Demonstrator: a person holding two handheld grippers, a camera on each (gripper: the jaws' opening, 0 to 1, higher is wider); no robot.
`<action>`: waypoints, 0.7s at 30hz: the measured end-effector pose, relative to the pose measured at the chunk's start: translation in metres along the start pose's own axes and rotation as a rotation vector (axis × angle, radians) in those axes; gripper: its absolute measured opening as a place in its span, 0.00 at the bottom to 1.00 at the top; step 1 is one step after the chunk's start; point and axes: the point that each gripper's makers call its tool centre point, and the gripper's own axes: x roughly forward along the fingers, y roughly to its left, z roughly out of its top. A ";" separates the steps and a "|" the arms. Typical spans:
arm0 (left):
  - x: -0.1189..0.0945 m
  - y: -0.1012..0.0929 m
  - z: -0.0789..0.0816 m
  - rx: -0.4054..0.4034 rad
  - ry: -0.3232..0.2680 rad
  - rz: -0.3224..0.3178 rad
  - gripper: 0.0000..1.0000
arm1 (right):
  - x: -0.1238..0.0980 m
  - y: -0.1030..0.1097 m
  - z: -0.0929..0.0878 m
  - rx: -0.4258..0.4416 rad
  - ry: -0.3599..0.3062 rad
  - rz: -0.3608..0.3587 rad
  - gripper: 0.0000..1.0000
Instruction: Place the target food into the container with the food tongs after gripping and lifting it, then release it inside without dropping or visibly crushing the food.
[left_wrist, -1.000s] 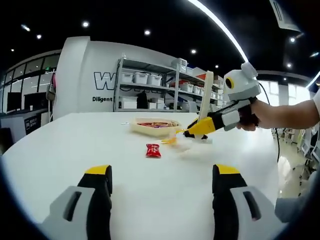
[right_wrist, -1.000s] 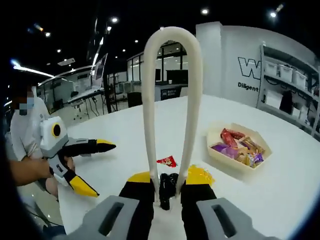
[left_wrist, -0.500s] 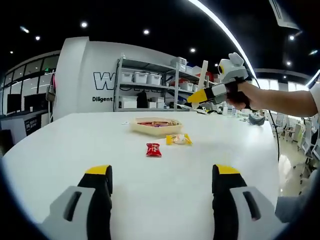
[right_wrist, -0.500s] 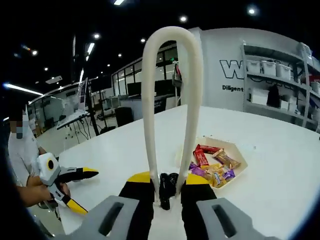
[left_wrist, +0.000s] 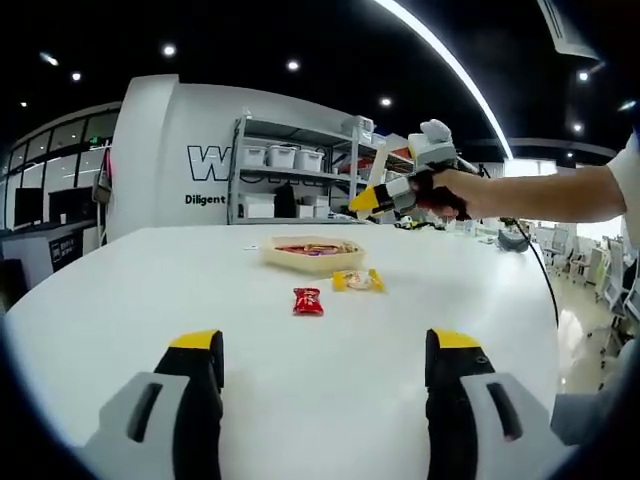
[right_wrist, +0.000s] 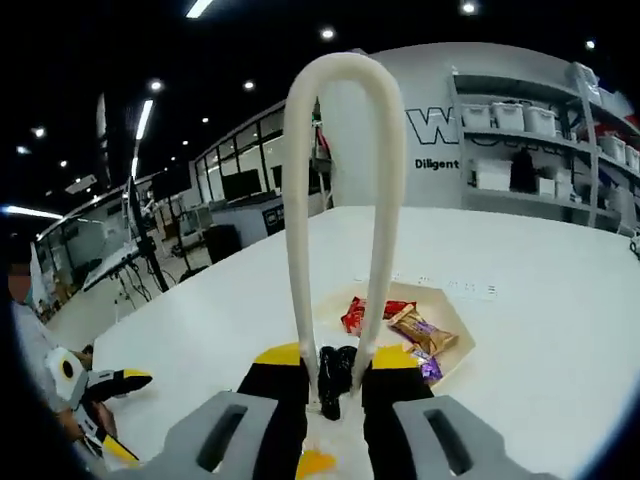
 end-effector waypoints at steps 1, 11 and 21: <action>0.000 -0.001 0.000 0.011 0.001 -0.003 0.81 | 0.007 -0.003 -0.004 -0.011 0.016 -0.011 0.14; 0.004 0.001 -0.001 0.010 -0.001 -0.017 0.83 | 0.039 -0.014 -0.020 -0.073 0.076 -0.044 0.15; 0.005 0.003 -0.002 0.028 0.005 -0.006 0.84 | 0.051 -0.041 -0.032 -0.105 0.101 -0.094 0.15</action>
